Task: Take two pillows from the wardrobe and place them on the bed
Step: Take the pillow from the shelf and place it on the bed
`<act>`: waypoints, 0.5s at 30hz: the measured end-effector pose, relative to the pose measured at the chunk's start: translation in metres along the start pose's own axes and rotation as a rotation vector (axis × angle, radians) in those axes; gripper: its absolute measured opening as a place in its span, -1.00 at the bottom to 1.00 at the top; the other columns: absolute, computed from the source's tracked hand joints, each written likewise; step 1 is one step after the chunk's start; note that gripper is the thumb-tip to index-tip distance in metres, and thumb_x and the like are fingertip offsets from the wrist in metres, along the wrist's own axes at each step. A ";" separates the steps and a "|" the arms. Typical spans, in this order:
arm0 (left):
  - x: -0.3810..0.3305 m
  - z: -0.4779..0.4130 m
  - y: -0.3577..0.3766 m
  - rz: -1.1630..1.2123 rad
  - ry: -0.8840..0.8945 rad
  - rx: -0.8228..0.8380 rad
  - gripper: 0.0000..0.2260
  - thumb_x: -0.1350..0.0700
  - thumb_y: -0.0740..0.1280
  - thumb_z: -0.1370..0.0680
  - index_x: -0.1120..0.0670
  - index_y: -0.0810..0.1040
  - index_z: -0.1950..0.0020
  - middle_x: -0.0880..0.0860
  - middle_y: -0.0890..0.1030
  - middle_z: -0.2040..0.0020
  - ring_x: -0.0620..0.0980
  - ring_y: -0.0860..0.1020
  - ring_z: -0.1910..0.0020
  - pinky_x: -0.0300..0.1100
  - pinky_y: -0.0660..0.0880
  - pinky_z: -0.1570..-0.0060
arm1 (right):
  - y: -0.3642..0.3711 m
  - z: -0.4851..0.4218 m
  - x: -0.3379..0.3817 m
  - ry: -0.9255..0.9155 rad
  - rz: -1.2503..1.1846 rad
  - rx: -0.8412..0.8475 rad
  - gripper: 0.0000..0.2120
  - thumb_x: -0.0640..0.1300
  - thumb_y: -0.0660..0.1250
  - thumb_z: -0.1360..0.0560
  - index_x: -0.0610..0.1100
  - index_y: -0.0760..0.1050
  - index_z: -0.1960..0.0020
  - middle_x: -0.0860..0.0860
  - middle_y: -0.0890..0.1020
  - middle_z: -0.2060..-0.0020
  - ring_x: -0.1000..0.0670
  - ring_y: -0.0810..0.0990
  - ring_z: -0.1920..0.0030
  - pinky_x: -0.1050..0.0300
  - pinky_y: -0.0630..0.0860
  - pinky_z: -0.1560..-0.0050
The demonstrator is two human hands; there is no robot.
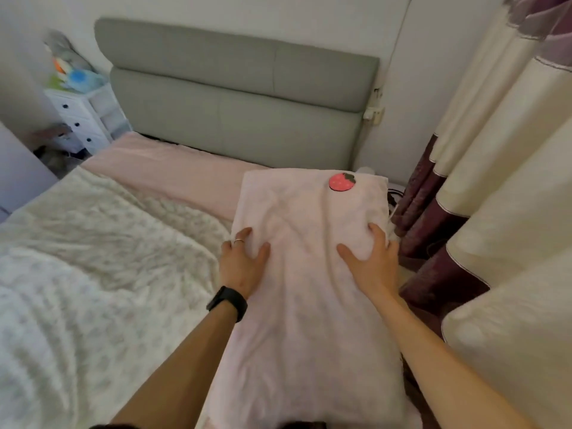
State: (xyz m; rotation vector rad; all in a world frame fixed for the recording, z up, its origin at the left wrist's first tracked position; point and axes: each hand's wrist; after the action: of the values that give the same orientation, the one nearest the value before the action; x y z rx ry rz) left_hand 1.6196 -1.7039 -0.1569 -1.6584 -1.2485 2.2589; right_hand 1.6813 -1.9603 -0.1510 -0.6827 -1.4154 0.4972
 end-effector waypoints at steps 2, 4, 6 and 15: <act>-0.010 -0.025 0.013 -0.007 -0.020 -0.007 -0.46 -0.28 0.31 -0.48 -0.18 0.32 -0.42 0.07 0.37 -0.31 0.15 0.57 -0.07 -0.09 0.52 -0.04 | 0.005 -0.037 0.004 -0.020 0.024 0.034 -0.20 0.39 0.39 -0.36 0.22 0.14 -0.48 -0.10 0.30 -0.37 -0.24 0.40 -0.35 -0.20 0.45 -0.29; -0.017 -0.052 0.024 -0.012 -0.048 -0.008 -0.45 -0.30 0.31 -0.48 -0.19 0.31 -0.42 0.07 0.37 -0.30 0.15 0.56 -0.09 -0.02 0.54 -0.11 | 0.015 -0.073 0.008 -0.023 0.041 0.060 -0.19 0.40 0.38 -0.36 0.23 0.13 -0.48 -0.10 0.31 -0.36 -0.25 0.40 -0.34 -0.20 0.45 -0.27; -0.021 -0.081 0.034 -0.007 -0.079 -0.010 -0.44 -0.31 0.30 -0.47 -0.19 0.30 -0.43 0.07 0.37 -0.30 0.15 0.54 -0.13 0.04 0.54 -0.14 | 0.028 -0.109 0.013 -0.038 0.047 0.072 -0.20 0.40 0.39 -0.35 0.24 0.14 -0.46 -0.10 0.34 -0.33 -0.24 0.43 -0.30 -0.15 0.44 -0.22; -0.045 -0.222 0.071 0.072 -0.211 -0.120 -0.49 -0.23 0.35 -0.50 -0.15 0.36 -0.40 0.05 0.40 -0.26 0.13 0.55 -0.11 -0.09 0.51 -0.11 | 0.102 -0.277 0.055 -0.121 0.020 0.221 -0.23 0.36 0.44 -0.36 0.24 0.17 -0.44 -0.09 0.34 -0.29 -0.24 0.41 -0.30 -0.12 0.38 -0.28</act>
State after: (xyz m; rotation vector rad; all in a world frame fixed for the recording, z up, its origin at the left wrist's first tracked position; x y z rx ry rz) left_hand 1.8488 -1.6499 -0.1867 -1.5585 -1.4165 2.5039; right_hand 1.9702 -1.8871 -0.1876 -0.4958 -1.4412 0.7087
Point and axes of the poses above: each hand's wrist, its own z-axis away from the middle knuckle, its own y-axis out of the palm, x = y × z
